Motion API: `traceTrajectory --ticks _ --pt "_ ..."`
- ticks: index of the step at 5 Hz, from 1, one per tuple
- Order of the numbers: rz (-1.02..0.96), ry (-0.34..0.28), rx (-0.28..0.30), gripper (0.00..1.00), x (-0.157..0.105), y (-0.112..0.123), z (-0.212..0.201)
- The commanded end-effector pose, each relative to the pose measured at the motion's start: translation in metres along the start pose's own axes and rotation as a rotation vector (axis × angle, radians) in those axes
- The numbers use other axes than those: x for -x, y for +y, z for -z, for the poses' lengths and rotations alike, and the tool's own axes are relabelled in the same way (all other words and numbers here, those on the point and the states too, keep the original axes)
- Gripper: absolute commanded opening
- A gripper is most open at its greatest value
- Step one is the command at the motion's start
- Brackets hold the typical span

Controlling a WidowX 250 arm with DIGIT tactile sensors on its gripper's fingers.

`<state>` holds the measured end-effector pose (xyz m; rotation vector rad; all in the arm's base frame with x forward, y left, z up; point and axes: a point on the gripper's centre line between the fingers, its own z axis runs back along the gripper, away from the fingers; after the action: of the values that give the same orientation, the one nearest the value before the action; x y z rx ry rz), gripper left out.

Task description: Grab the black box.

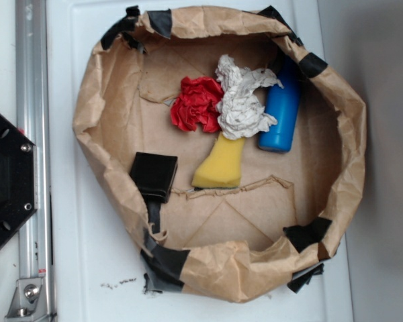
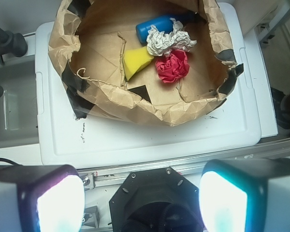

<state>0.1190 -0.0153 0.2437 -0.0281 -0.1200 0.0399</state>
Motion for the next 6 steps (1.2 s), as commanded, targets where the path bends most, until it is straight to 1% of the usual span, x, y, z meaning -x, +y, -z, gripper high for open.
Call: traceTrajectory --ticks 1,2,3,4,5,6 --pt "0.000 0.000 0.000 1.00 0.000 0.000 0.000" --pt "-0.029 0.037 0.025 1.00 -0.049 0.013 0.018" --pt "-0.037 0.083 0.082 1.00 -0.096 0.021 0.043" --pt "-0.017 0.134 0.101 1.00 -0.130 0.021 0.084" --pt "0.072 0.267 0.119 1.00 -0.119 0.006 0.138" --pt "0.132 0.365 0.122 1.00 -0.079 -0.008 0.171"
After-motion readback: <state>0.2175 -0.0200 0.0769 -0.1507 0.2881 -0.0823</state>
